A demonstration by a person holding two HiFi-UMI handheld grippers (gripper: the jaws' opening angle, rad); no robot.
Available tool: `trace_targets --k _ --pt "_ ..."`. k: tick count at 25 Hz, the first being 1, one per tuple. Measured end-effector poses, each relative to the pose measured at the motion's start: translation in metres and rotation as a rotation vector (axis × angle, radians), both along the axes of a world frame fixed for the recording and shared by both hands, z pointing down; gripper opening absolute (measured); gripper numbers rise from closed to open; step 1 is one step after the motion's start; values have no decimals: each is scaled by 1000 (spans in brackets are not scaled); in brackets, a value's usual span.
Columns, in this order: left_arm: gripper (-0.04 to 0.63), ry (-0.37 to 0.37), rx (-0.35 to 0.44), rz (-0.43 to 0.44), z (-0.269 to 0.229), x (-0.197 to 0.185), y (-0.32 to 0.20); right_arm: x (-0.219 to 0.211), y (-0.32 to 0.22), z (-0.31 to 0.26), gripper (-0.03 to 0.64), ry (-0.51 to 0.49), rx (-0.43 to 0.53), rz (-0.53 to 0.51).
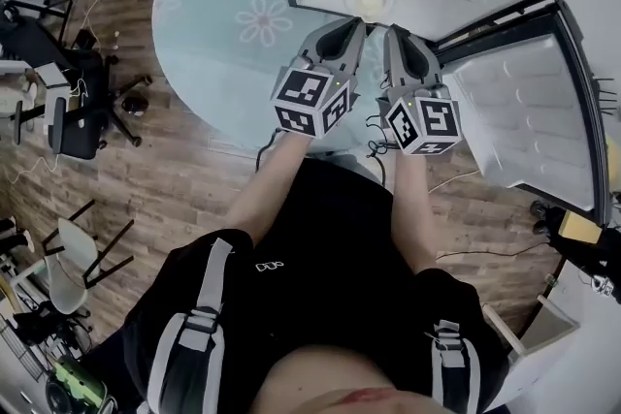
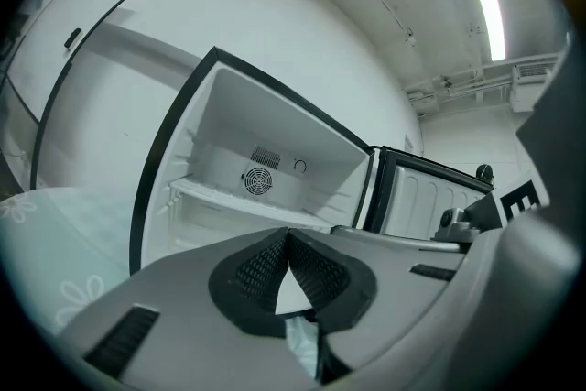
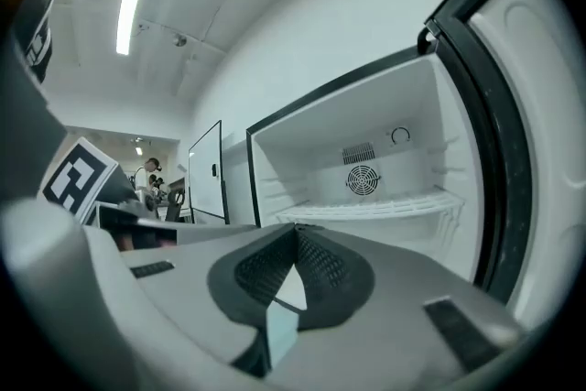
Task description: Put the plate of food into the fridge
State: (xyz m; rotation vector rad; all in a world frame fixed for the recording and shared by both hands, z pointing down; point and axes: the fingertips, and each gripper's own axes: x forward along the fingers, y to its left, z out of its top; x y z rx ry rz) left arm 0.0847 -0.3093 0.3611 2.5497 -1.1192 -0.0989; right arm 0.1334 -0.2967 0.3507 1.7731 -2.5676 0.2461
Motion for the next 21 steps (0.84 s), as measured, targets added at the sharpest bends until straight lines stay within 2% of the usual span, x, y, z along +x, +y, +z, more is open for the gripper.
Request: trace_targets --k 6,13,21 --pt "-9 -18 46 -21 -11 6 16 1 15 -8 0 48 31 -5" --pt "-9 -15 85 -51 -26 -4 16 -10 12 -22 0 69 71 -29" --pt "-9 -12 74 -84 -24 -19 18 -21 15 -21 0 71 77 -51"
